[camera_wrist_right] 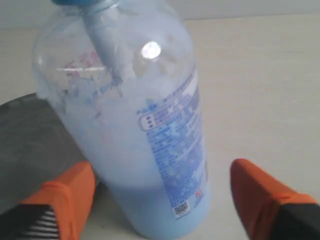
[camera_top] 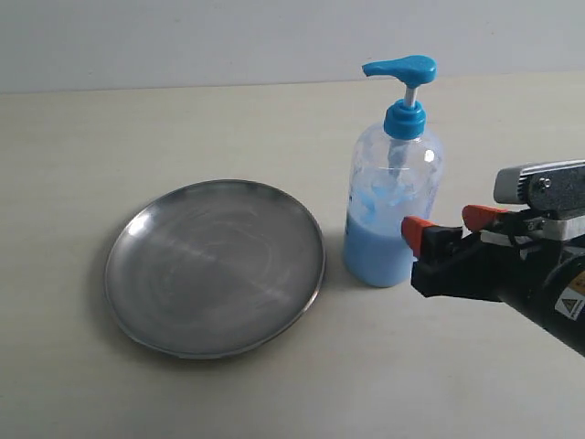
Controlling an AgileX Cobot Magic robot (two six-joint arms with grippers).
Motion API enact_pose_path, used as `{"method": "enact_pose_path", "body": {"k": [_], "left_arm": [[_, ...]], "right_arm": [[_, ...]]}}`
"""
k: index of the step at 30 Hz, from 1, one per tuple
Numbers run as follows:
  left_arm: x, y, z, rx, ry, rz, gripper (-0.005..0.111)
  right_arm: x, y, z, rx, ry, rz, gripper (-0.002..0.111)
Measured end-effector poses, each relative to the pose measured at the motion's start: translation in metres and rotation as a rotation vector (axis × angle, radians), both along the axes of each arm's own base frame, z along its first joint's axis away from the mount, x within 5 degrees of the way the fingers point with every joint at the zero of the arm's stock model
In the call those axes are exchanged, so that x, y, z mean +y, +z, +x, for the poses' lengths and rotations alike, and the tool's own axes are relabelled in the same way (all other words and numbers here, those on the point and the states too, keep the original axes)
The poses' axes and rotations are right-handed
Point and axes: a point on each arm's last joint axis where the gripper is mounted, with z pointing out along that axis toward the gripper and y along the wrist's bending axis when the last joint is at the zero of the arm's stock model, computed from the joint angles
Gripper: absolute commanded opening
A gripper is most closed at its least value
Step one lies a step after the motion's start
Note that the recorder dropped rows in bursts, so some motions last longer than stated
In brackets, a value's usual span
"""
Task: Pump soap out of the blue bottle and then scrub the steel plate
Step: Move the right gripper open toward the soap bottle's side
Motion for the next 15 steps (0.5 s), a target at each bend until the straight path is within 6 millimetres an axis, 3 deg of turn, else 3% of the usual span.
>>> {"method": "enact_pose_path", "body": {"k": [2, 5, 15], "left_arm": [[0.0, 0.0, 0.0, 0.0, 0.0, 0.0, 0.0], [0.0, 0.0, 0.0, 0.0, 0.0, 0.0, 0.0], [0.0, 0.0, 0.0, 0.0, 0.0, 0.0, 0.0]], "right_arm": [[0.006, -0.001, -0.003, -0.004, 0.094, -0.031, 0.101], [0.011, -0.001, -0.006, -0.014, 0.174, -0.058, 0.101], [0.015, -0.009, 0.01, -0.006, 0.12, -0.086, 0.101]]}}
